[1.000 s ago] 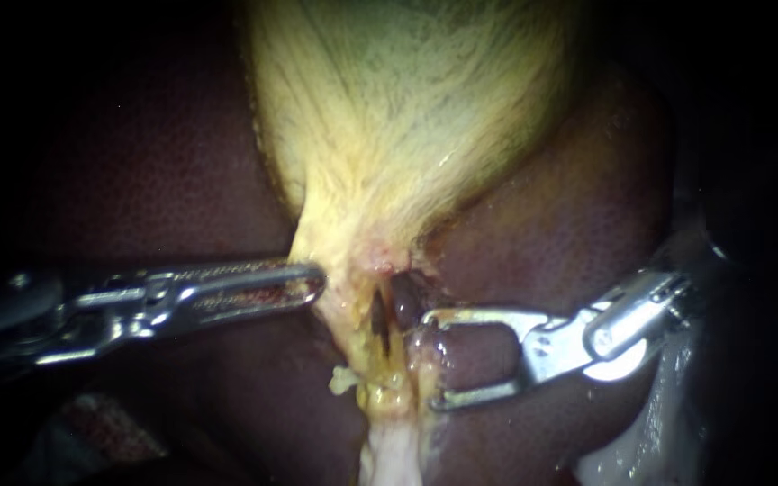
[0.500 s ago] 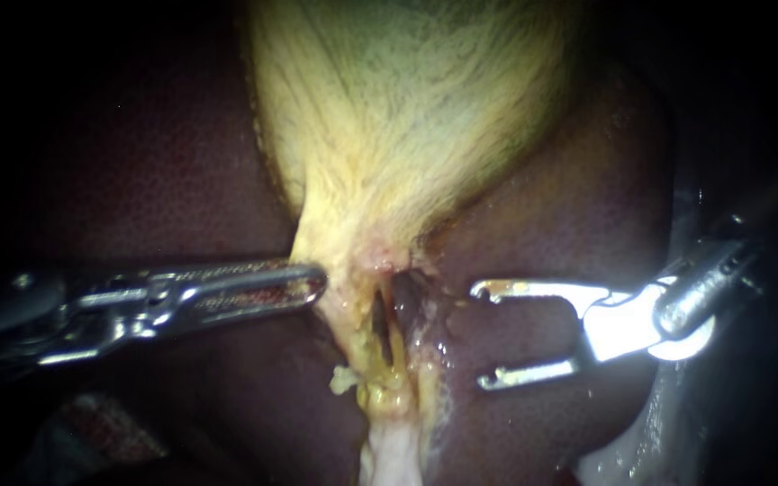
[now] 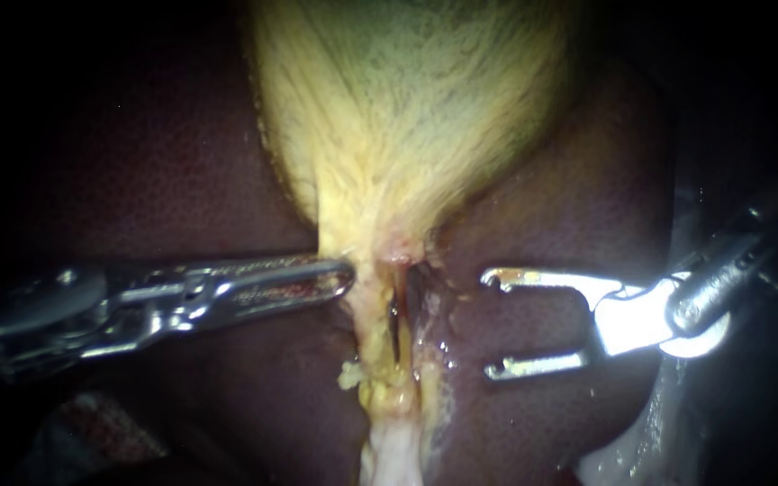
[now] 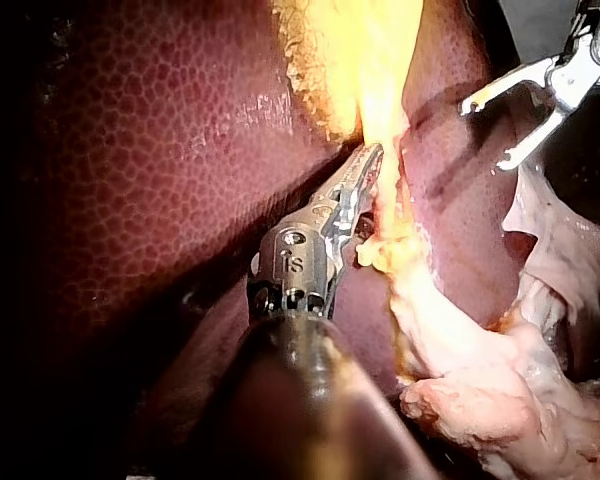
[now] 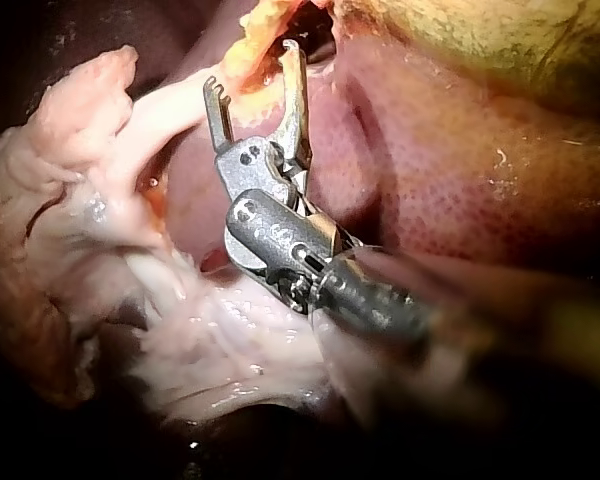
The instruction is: Going back first clip left tube
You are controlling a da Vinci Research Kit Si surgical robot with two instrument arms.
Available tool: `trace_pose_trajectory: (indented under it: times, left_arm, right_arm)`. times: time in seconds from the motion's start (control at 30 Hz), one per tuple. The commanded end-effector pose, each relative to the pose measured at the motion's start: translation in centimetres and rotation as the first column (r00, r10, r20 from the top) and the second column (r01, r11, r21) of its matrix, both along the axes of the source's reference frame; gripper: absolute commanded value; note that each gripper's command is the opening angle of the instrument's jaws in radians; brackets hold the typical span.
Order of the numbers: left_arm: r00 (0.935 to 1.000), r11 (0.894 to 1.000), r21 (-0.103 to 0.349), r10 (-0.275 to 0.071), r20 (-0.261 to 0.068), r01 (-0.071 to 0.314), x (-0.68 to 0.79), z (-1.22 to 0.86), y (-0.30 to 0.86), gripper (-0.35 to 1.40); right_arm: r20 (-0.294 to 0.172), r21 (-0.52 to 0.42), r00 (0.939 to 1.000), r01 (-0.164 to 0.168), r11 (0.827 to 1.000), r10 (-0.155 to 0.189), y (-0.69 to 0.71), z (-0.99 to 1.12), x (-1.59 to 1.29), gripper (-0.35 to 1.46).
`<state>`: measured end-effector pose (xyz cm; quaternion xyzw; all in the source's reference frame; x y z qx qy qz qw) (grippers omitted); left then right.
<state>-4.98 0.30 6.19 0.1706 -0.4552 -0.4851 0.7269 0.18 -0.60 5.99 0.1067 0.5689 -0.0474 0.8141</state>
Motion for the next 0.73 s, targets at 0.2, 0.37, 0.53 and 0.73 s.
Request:
trace_pose_trajectory:
  times: [0.2, 0.37, 0.53, 0.73]
  left_arm:
    - [1.0000, 1.000, -0.004, 0.005, 0.006, -0.005, -0.09, 0.08, -0.02, -0.05]
    - [0.9999, 1.000, -0.001, 0.016, 0.007, -0.016, -0.13, 0.11, -0.07, -0.05]
    - [0.9998, 1.000, 0.004, 0.015, 0.010, -0.015, -0.14, 0.10, -0.08, -0.05]
    - [0.9999, 1.000, 0.008, 0.012, 0.011, -0.012, -0.14, 0.11, -0.08, -0.05]
  right_arm:
    - [0.000, 0.000, 1.0000, 0.000, 1.000, 0.000, 0.00, 0.00, 0.00, 0.60]
    - [0.000, 0.000, 1.0000, 0.000, 1.000, 0.000, 0.00, 0.00, 0.00, 0.60]
    - [0.000, 0.000, 1.0000, -0.001, 1.000, 0.001, 0.00, 0.00, 0.00, 0.60]
    - [0.001, 0.000, 1.0000, -0.001, 1.000, 0.001, 0.00, 0.00, 0.00, 0.60]
